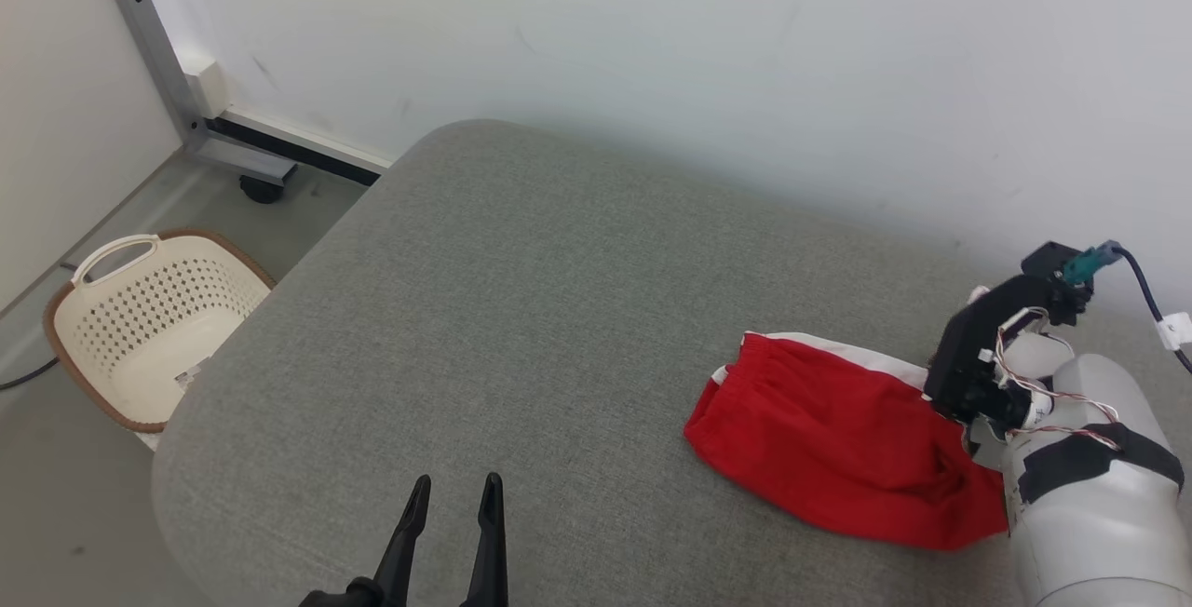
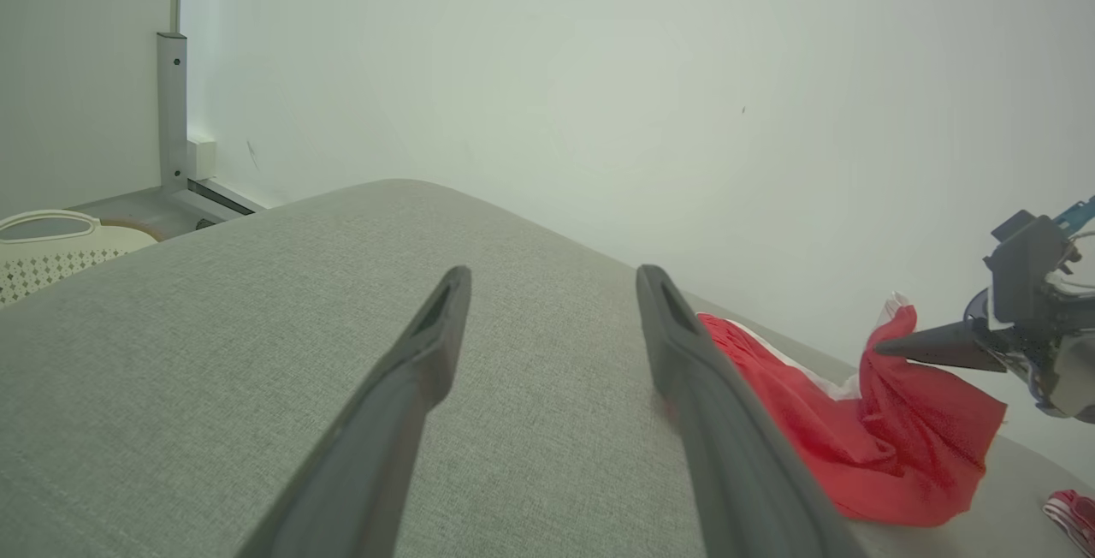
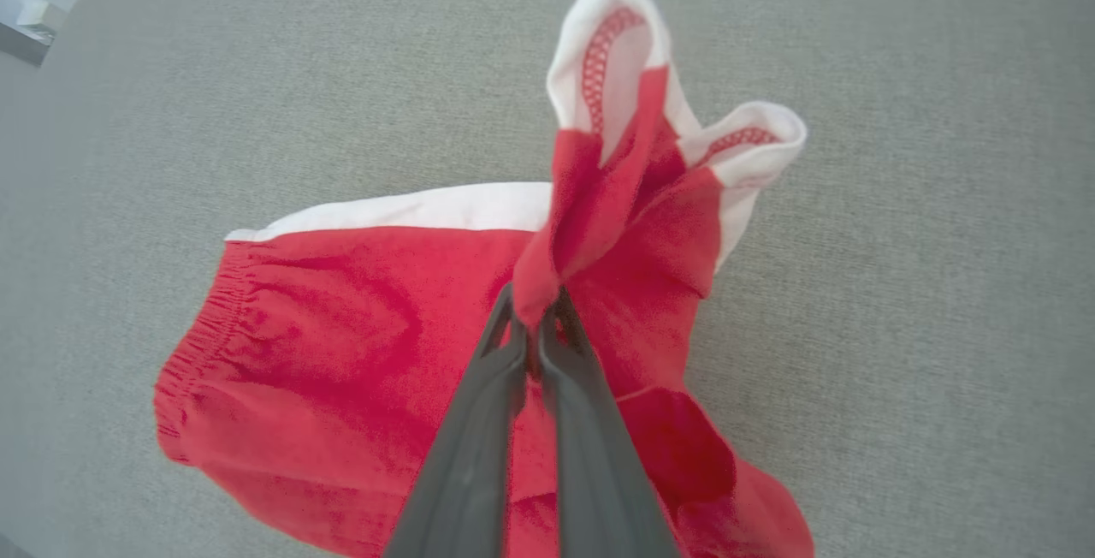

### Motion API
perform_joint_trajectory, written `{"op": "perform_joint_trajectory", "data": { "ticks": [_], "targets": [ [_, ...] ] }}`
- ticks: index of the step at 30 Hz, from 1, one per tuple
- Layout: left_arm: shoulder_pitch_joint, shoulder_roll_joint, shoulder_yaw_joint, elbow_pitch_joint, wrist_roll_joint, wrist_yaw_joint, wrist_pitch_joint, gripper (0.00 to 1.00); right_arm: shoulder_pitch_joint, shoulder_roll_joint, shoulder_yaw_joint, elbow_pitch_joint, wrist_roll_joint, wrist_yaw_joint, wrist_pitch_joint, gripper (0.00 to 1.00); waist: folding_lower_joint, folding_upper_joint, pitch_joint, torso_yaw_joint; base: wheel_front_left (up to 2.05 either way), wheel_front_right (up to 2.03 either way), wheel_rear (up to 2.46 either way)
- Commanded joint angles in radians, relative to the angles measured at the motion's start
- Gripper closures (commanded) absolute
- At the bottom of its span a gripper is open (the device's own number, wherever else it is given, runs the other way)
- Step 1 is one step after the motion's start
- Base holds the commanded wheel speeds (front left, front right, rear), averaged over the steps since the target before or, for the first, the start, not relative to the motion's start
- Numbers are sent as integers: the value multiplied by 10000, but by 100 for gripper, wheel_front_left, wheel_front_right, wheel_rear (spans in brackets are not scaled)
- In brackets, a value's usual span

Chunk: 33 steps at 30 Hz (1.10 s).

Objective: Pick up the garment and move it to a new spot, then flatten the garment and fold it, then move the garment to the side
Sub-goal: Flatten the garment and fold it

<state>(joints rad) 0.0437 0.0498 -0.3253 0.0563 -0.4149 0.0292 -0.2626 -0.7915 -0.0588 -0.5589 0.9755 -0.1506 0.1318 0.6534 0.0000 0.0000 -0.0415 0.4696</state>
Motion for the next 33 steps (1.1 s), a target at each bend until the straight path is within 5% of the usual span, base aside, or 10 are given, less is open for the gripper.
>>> {"op": "perform_joint_trajectory", "data": {
  "ticks": [1,14,20,21,22,28,33],
  "targets": [
    [95,10,5,-9,-7,10,-34,0,-201,44,294,106,468,-27,-145,100,0,0,-28,219,0,0,0],
    [154,10,91,-614,-305,369,-34,0,-1328,80,4517,2593,4187,-27,-1309,100,0,0,547,753,0,0,0],
    [203,10,146,-784,-343,487,-34,0,-1361,84,5468,2819,5095,-27,-1732,100,0,0,624,776,0,0,0],
    [217,12,151,-786,-347,483,-34,0,-1364,84,5611,2845,5278,-27,-1786,95,0,0,620,777,0,0,0],
    [228,10,159,-788,-353,490,-34,0,-1342,86,5731,2881,5537,-27,-1761,0,0,0,606,774,0,0,0],
    [153,10,118,-696,-344,469,-34,0,-1397,84,6146,2180,7642,-27,-2141,0,0,0,362,599,0,0,0],
    [216,12,129,-577,-232,402,-34,0,-1037,-548,6207,1655,7584,-27,-3080,0,0,0,34,313,0,0,0]
  ]
}}
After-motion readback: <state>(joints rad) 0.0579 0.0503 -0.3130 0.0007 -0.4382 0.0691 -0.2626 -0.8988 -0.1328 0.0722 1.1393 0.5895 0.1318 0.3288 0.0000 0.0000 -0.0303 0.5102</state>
